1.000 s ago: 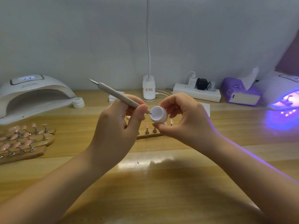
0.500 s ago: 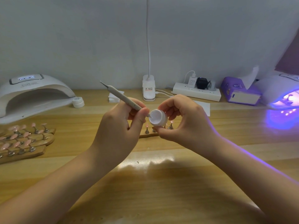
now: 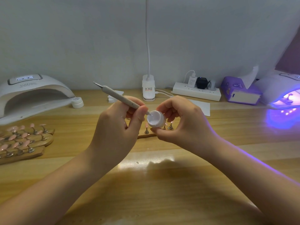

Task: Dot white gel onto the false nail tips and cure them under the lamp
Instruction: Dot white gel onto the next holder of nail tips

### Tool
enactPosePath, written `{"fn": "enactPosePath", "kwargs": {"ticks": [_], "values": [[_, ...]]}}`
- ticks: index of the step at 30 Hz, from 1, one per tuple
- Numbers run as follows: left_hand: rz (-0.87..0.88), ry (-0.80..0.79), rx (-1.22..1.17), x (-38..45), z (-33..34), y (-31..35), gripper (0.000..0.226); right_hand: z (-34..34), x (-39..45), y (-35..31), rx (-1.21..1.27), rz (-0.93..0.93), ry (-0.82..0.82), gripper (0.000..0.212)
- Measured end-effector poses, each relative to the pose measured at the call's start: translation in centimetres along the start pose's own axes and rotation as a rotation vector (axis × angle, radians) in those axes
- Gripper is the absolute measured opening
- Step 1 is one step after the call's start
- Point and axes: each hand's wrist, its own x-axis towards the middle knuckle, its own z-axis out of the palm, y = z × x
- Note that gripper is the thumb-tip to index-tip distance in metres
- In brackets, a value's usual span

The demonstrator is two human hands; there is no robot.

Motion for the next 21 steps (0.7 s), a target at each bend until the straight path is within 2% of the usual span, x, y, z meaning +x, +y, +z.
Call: {"fn": "enactPosePath", "kwargs": {"ticks": [4,7,15,21], "values": [[-0.013,0.046,-0.064,0.2,-0.2,0.5,0.011,0.1,0.0,0.0,0.0,0.01,-0.005,0.036],[-0.048,0.065,-0.107,0.3,-0.3,0.5,0.006,0.1,0.0,-0.1,0.015,0.014,-0.009,0.037],[-0.328,0.079,-0.196,0.5,-0.3,0.2,0.027,0.0,-0.1,-0.4,0.04,0.011,0.003,0.04],[-0.448,0.081,-0.288,0.6,-0.1,-0.5,0.029,0.0,-0.1,-0.6,0.047,-0.001,0.033,0.039]]}}
